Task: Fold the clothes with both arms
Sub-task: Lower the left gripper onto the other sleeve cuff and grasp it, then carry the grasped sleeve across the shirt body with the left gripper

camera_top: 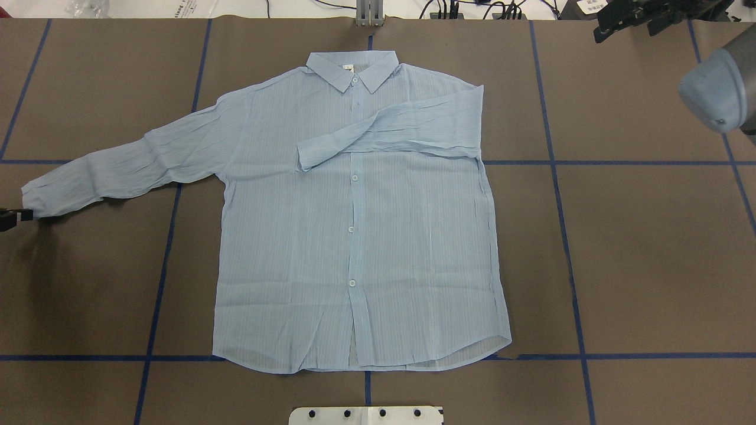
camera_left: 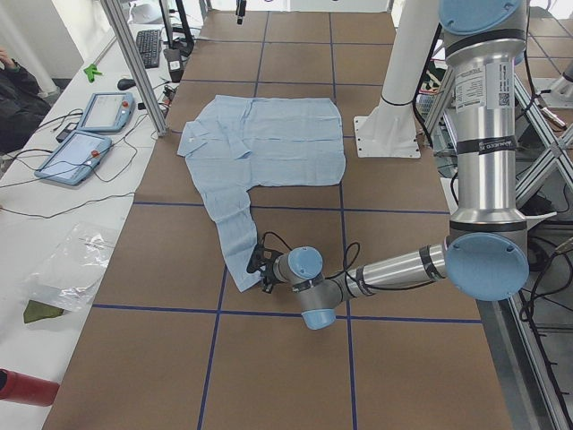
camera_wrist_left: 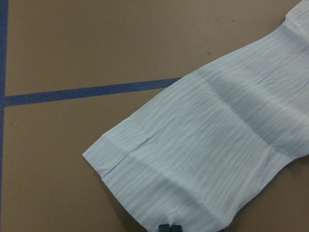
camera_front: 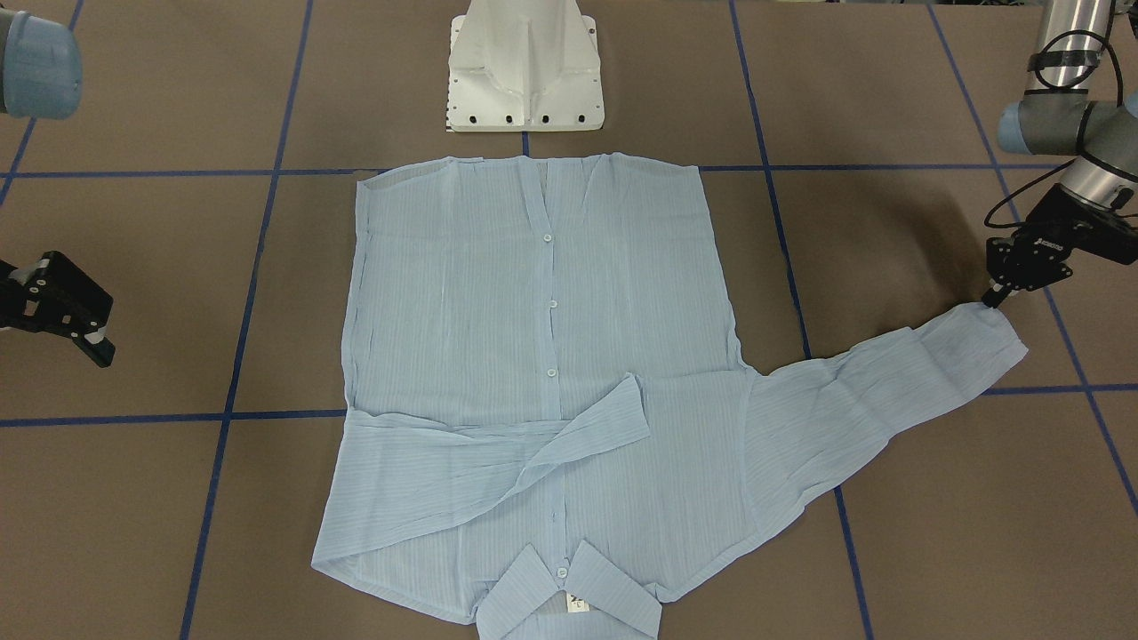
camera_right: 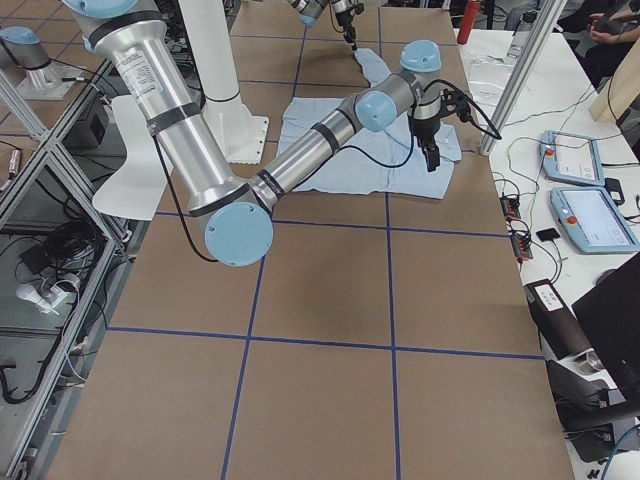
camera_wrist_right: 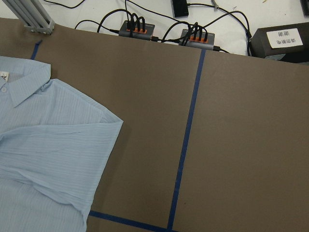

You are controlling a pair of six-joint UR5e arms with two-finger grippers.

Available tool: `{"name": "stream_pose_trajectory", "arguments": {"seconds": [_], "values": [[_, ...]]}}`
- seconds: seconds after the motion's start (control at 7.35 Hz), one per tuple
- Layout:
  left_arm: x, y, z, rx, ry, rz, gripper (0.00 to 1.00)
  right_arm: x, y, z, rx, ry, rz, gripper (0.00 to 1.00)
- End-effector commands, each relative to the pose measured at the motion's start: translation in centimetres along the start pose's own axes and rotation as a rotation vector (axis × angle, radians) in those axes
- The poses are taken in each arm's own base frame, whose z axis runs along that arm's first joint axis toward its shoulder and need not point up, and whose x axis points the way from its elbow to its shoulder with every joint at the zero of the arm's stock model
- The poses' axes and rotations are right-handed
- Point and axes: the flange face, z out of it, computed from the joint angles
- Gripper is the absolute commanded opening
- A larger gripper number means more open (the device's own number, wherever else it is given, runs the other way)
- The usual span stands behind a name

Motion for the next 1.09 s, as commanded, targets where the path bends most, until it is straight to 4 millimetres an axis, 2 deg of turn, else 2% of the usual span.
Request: {"name": "stream_pose_trajectory", "arguments": {"seconds": [0.0, 0.14, 0.27, 0.54, 0.82, 0.95], "values": [[4.8, -4.3, -0.8, 0.081, 0.083, 0.053, 0.0, 0.0, 0.0, 0.0, 0.0, 0.0, 0.002, 0.99], [7.5, -7.6, -0.5, 0.123, 0.119, 0.066, 0.0, 0.1, 0.0, 0.1, -0.001, 0.001, 0.003, 1.0], [9.7, -10.6, 1.0, 0.127, 0.125, 0.068, 0.0, 0.1, 0.0, 0.1, -0.001, 0.001, 0.001, 0.99], [16.0, -18.7, 4.3, 0.124, 0.122, 0.063, 0.0, 0.1, 0.0, 0.1, 0.0, 0.002, 0.003, 0.99], [23.6, -26.6, 6.5, 0.108, 0.11, 0.054, 0.0, 0.1, 0.0, 0.1, 0.0, 0.002, 0.004, 1.0], [27.6, -29.3, 6.9, 0.104, 0.124, 0.062, 0.0, 0.0, 0.0, 0.0, 0.001, 0.002, 0.003, 0.99]]}}
